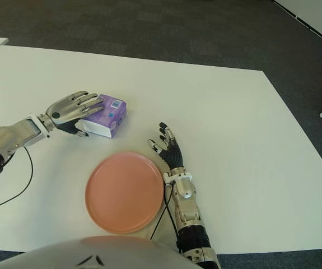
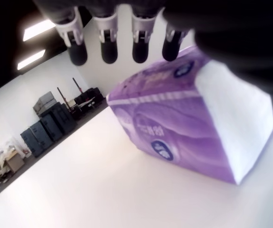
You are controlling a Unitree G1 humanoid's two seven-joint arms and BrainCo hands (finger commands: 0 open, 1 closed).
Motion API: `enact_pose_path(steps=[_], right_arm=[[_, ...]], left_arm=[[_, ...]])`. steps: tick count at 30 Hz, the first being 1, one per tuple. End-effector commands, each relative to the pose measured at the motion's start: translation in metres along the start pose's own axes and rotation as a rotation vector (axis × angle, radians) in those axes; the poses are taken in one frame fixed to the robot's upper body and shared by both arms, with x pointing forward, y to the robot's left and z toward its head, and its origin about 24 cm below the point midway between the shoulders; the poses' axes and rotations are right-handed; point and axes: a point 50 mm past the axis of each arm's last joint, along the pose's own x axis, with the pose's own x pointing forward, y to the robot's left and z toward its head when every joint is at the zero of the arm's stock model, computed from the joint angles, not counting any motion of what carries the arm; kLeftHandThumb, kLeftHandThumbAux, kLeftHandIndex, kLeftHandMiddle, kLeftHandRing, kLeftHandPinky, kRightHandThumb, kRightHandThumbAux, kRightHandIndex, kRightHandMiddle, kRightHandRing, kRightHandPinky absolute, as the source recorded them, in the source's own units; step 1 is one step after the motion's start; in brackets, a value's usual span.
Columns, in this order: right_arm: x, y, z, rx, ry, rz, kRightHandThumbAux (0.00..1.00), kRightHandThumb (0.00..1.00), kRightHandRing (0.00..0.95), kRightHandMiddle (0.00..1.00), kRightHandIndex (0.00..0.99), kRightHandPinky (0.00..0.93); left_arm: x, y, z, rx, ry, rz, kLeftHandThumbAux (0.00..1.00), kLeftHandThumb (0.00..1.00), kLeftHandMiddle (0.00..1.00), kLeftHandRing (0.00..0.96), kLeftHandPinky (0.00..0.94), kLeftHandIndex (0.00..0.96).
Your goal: Put the tissue paper into the plate.
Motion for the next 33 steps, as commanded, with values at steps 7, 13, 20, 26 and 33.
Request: enact_pose_path(steps=[7, 13, 20, 26, 33], right_arm=[[-0.021, 0.006, -0.032, 0.014, 0.235, -0.011, 0.615, 0.0, 0.0, 0.023, 0.0, 0.0], [-0.022, 0.006, -0.03, 0.02, 0.25, -0.023, 0.636, 0.0, 0.0, 0.042, 0.007, 0.0], [-0.022, 0.007, -0.029, 0.021, 0.264, -0.025, 0.64, 0.0, 0.0, 0.045, 0.008, 0.0], [-0.022, 0.006, -0.029, 0.022, 0.27, -0.026, 0.636, 0.0, 0.0, 0.043, 0.006, 0.0], [-0.022, 0.006, -0.028, 0.024, 0.268, -0.023, 0.643, 0.0, 0.0, 0.043, 0.004, 0.0]], left_arm=[[0.013, 0.014, -0.008, -0.007, 0.047, 0.131, 0.407, 0.023, 0.0, 0.0, 0.0, 0.0], [0.015, 0.021, -0.009, -0.048, 0.075, 0.202, 0.429, 0.044, 0.0, 0.0, 0.0, 0.0], [0.014, 0.024, -0.001, -0.103, 0.07, 0.222, 0.435, 0.022, 0.0, 0.0, 0.0, 0.0], [0.015, 0.027, 0.005, -0.13, 0.066, 0.238, 0.436, 0.012, 0.0, 0.0, 0.0, 0.0], [0.017, 0.031, 0.009, -0.181, 0.06, 0.267, 0.438, 0.013, 0.0, 0.0, 0.0, 0.0]])
